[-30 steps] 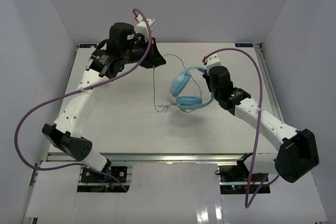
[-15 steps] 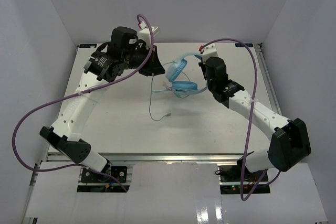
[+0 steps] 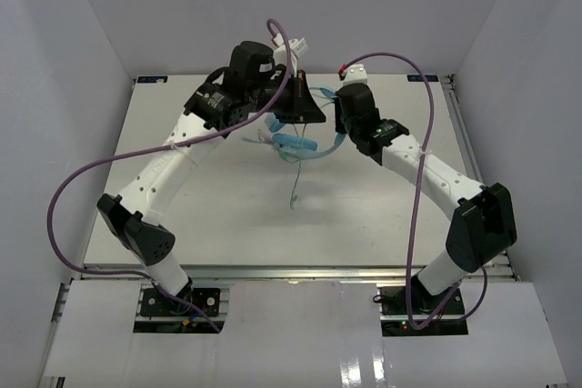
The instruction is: Wrap the headphones
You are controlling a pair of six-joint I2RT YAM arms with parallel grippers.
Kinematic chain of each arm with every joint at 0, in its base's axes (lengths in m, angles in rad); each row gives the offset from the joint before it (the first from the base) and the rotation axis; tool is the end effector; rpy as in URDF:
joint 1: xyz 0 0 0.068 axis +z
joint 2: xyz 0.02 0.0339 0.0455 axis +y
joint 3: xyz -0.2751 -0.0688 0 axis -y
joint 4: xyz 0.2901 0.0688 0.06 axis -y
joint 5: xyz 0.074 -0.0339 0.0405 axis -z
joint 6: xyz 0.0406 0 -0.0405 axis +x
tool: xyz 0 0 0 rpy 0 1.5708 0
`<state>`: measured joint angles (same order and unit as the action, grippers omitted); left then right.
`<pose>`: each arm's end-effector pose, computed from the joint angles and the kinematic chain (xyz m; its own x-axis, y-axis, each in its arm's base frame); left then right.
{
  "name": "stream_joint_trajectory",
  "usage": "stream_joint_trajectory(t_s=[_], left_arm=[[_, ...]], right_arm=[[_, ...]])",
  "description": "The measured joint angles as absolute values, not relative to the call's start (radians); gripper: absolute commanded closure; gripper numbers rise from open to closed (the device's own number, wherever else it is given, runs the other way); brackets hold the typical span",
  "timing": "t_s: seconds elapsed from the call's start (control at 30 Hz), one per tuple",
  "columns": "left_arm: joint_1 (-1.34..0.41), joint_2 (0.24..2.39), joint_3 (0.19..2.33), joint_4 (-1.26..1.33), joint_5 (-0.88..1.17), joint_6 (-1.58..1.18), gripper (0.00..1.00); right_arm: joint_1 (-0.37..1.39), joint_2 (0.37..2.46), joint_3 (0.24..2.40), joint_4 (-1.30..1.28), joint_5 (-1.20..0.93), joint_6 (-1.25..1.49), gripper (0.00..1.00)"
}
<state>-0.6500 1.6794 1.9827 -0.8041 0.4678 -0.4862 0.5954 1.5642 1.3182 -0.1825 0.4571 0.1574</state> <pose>0.3117 -0.2600 0.4780 -0.7375 0.0367 -0.6744 0.5774 0.5523 -0.6013 0.3533 0.2177 0.3303 -0.3665 -0.0784 -0.9271 -0.1149 0.9926 -0.0385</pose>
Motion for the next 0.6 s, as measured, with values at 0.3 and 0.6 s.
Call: stream_joint_trajectory(t_s=[0.3, 0.6], left_arm=[[-0.889, 1.442, 1.524, -0.585, 0.267, -0.605, 1.0], [-1.083, 1.542, 1.44, -0.377, -0.037, -0.564, 0.99]], right_arm=[[0.416, 1.572, 1.481, -0.289, 0.3, 0.376, 0.92], [0.346, 1.557, 1.461, -0.338, 0.104, 0.529, 0.92]])
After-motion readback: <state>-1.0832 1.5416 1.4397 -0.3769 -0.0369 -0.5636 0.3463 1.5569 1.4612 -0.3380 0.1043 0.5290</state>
